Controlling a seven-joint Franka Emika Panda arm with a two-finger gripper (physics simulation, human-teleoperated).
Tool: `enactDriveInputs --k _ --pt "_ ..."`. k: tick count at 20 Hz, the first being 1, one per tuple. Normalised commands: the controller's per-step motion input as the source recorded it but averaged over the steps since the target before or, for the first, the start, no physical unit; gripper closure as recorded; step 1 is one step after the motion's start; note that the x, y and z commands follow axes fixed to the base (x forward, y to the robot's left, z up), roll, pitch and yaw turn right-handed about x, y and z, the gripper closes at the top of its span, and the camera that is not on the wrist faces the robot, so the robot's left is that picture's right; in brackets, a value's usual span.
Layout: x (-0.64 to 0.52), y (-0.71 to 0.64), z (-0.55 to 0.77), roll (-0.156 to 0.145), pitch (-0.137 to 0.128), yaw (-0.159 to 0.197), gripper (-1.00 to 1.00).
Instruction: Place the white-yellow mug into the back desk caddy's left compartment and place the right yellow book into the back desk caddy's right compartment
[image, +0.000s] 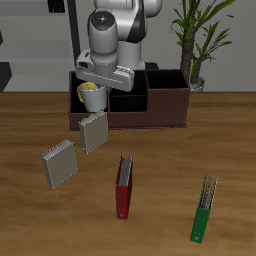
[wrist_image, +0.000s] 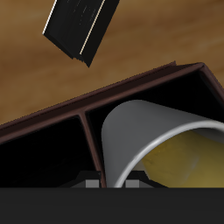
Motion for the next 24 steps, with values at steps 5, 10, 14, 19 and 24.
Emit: enactDriveInputs --k 5,10,14,19,24 --pt "0.02 0.05 0.11 0.004 -0.009 -0.027 -1.00" --pt "0.02 0.06 0.15 0.002 -0.023 0.006 -1.00" --pt "0.07 0.17 0.48 -0.011 -0.094 0.058 -1.00" --pt "0.29 0.12 0.34 -0.061 -0.062 0.106 -1.00" --pt "0.38 0.04 0.23 -0.063 -0.049 0.068 -1.00"
